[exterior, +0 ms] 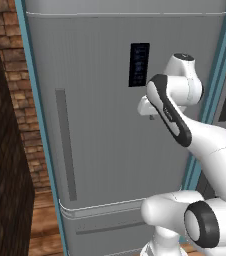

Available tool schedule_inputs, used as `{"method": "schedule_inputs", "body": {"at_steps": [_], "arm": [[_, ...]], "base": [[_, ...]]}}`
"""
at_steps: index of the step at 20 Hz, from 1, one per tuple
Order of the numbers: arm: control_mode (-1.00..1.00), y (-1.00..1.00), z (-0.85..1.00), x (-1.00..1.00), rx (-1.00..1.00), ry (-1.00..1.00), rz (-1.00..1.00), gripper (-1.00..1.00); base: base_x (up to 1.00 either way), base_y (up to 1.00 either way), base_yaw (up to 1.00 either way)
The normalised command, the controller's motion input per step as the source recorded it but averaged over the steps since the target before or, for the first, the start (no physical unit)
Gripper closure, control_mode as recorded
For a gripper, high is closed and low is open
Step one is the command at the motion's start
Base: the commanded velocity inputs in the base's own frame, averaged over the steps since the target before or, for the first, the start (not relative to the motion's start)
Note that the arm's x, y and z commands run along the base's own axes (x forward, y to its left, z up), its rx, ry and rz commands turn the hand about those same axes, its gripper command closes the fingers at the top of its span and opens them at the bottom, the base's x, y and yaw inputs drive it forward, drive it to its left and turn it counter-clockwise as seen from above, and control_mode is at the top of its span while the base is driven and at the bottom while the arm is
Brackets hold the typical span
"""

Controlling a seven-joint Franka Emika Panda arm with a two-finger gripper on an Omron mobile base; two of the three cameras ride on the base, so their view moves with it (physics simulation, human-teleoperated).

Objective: Retrieve the pear and peach from the fridge and place them into the bowl on the dining table.

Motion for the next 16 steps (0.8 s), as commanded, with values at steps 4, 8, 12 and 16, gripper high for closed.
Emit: {"method": "schedule_inputs", "body": {"at_steps": [4, 8, 12, 16], "arm": [[-1.0, 0.0, 0.0, -0.14, 0.0, 0.0, 0.0, -1.0], [-1.0, 0.0, 0.0, -0.49, 0.0, -0.05, 0.0, -1.0], [-1.0, 0.0, -0.04, -0.64, 0.0, -0.12, 0.0, -1.0], [-1.0, 0.0, -0.08, -0.54, 0.0, -0.12, 0.0, -1.0]], "base": [[0.0, 0.0, 0.0], [0.0, 0.0, 0.0], [0.0, 0.0, 0.0], [0.0, 0.0, 0.0]]}}
